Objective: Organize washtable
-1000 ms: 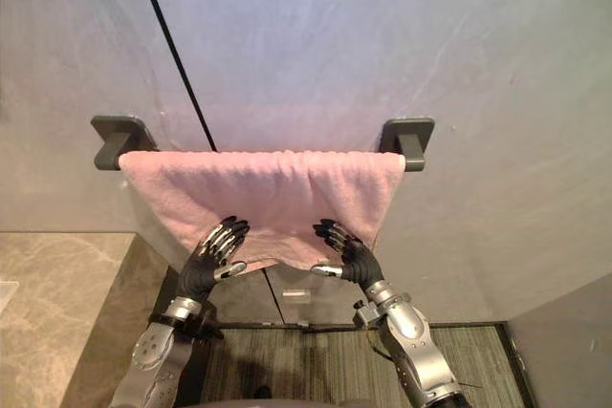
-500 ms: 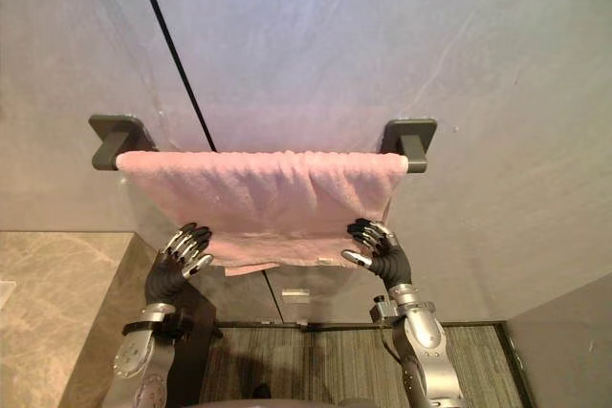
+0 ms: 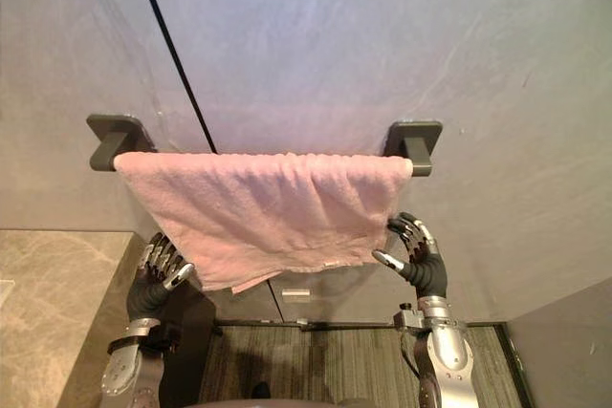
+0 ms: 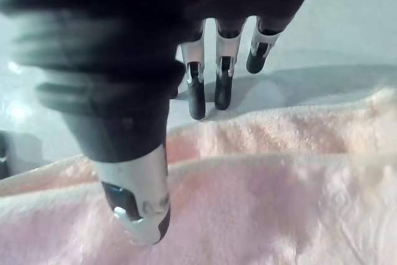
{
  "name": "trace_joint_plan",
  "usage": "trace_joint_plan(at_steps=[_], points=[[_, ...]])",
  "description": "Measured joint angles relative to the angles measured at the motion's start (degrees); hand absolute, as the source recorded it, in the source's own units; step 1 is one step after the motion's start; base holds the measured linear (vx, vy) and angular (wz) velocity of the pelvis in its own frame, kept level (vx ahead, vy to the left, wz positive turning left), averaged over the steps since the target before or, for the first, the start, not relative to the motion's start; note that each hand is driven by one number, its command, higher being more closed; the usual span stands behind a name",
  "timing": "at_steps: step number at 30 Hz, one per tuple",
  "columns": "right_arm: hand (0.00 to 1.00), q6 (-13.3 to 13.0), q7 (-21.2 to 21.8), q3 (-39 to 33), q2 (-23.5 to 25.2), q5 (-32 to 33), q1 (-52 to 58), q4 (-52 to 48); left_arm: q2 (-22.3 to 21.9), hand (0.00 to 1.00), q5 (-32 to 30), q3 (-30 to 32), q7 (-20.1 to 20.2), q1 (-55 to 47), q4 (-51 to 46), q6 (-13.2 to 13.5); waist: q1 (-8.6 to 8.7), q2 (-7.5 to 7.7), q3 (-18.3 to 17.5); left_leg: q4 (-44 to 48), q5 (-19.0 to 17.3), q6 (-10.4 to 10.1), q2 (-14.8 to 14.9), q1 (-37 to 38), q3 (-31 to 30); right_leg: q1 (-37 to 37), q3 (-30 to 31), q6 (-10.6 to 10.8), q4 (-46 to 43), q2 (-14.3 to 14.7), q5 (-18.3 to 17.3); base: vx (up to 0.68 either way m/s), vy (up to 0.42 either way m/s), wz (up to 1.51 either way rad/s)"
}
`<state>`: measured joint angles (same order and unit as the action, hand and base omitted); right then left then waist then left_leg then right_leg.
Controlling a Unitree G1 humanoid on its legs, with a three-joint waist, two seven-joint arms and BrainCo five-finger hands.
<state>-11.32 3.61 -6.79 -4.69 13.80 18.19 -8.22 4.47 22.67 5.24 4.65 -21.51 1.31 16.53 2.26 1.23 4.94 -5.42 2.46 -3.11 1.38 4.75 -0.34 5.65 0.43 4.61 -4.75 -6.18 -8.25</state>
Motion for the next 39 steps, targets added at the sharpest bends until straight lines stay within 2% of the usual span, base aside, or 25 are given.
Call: trace_joint_plan(at_steps=[6, 13, 19, 25, 33, 39], points=[[0.0, -1.38, -1.25, -2.38, 1.3, -0.12, 1.18, -0.03, -1.83, 0.0, -2.5, 0.05, -0.08, -1.58, -0.01, -0.05, -0.26, -0.23, -0.28, 0.01, -0.24, -0.07, 0.13, -0.27, 0.4, -0.42, 0.13, -0.07, -0.17, 0.06, -0.2, 0.0, 0.0, 0.0], [0.0, -1.51, -1.18, -2.35, 1.54, -1.73, 2.64, 1.05, -2.0, 0.0, -6.15, -0.03, -0.1, -1.12, 2.7, -0.08, -0.21, -0.32, -0.35, 0.02, -0.28, -0.06, 0.52, -0.35, 0.81, -0.83, 0.45, 0.0, -0.57, 0.07, -0.24, 0.0, 0.0, -0.01], [0.0, -0.95, -2.31, -1.78, 0.34, -9.46, 2.74, 15.79, -0.82, 0.0, -12.79, -0.59, -1.33, -0.95, 12.7, -0.63, -0.31, -0.94, -1.79, 0.21, -0.31, -0.03, 0.53, 0.13, 1.58, -0.99, 1.21, 0.21, -2.1, 0.0, -0.9, -0.01, -0.005, -0.05], [0.0, -0.44, -2.29, -1.27, -1.41, -13.6, 2.94, 25.18, 0.7, 0.0, -16.66, -0.63, -2.53, -0.91, 19.87, -1.69, -0.5, -1.47, -2.22, 0.84, -0.37, -0.05, 0.63, -0.03, 1.92, -1.89, 1.18, -0.05, -3.57, 0.06, -1.59, -0.06, -0.015, 0.01], [0.0, 1.35, -2.46, -1.04, -3.28, -18.04, 1.11, 40.23, 2.1, 0.0, -19.82, -0.69, -3.8, 0.32, 32.66, -2.64, -1.02, -1.12, -2.22, 0.35, -0.37, -0.07, 0.52, -0.11, 1.89, -2.11, 1.17, -0.05, -3.35, 0.09, -1.59, -0.01, -0.004, 0.0], [0.0, 2.49, -3.62, -1.04, -4.28, -21.72, -0.51, 46.42, 3.25, 0.0, -22.59, -0.67, -4.87, 1.69, 38.68, -2.85, -1.1, -0.83, -2.07, 0.18, -0.37, -0.05, 0.18, -0.23, 1.63, -2.09, 1.21, -0.05, -2.84, 0.07, -1.59, 0.02, -0.003, -0.01]])
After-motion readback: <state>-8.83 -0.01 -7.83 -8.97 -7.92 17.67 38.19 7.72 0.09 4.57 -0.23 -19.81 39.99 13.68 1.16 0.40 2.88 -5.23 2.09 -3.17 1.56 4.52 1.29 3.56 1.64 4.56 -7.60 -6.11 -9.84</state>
